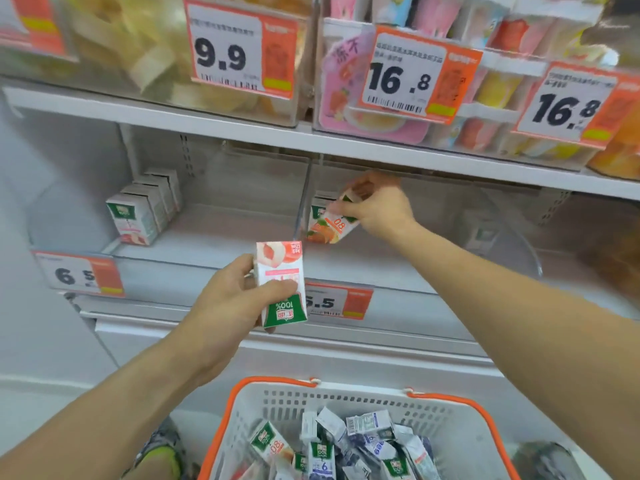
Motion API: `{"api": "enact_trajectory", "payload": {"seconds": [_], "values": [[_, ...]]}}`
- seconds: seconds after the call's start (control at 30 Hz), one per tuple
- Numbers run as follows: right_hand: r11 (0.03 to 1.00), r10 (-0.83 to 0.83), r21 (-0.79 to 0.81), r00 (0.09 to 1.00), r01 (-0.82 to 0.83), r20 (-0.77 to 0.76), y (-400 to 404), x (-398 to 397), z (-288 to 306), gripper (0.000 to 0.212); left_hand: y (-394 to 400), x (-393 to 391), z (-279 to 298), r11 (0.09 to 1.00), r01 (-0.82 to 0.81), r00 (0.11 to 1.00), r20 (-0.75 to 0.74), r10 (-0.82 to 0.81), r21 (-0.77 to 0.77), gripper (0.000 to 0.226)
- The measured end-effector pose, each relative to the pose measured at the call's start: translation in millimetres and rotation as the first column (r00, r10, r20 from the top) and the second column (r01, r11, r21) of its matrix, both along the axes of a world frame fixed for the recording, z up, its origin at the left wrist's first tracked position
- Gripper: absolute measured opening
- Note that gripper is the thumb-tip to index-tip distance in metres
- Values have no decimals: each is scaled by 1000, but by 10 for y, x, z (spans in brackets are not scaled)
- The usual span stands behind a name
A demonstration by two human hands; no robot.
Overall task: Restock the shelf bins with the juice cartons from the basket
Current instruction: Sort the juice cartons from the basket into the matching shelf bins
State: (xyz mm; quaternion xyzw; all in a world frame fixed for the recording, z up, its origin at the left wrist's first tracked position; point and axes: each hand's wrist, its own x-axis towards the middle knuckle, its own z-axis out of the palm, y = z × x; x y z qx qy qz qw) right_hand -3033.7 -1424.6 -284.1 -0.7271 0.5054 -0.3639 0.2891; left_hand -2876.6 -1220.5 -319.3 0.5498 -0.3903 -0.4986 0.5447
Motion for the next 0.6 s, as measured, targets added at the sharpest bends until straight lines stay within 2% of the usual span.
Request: {"api": "enact_trajectory", "payload": {"seconds": [0.13,0.3,0.4,0.5,0.57,0.6], "values": [[992,35,-107,956,-69,-290,-394,371,-192,44,1,92,-28,1000,24,999,27,-25,19,28],[966,141,-119,854,-230,-501,-548,485,-354,48,-24,161,-69,1000,23,997,69,-24,8,24],[942,117,-171,760,-289,-639,-526,477,-418,47,-41,190,-81,999,-34,996,87,34,0,31],[938,145,-155,758,-309,-635,-485,407,-420,60,-70,232,-83,990,-143,981,128,142,-2,45],[938,173,-144,786,-315,-593,-468,303,-397,69,-78,262,-70,977,-210,964,157,214,-40,43],[938,149,-167,789,-303,-596,-468,252,-396,66,-72,277,-60,971,-233,959,154,239,-60,42]]}}
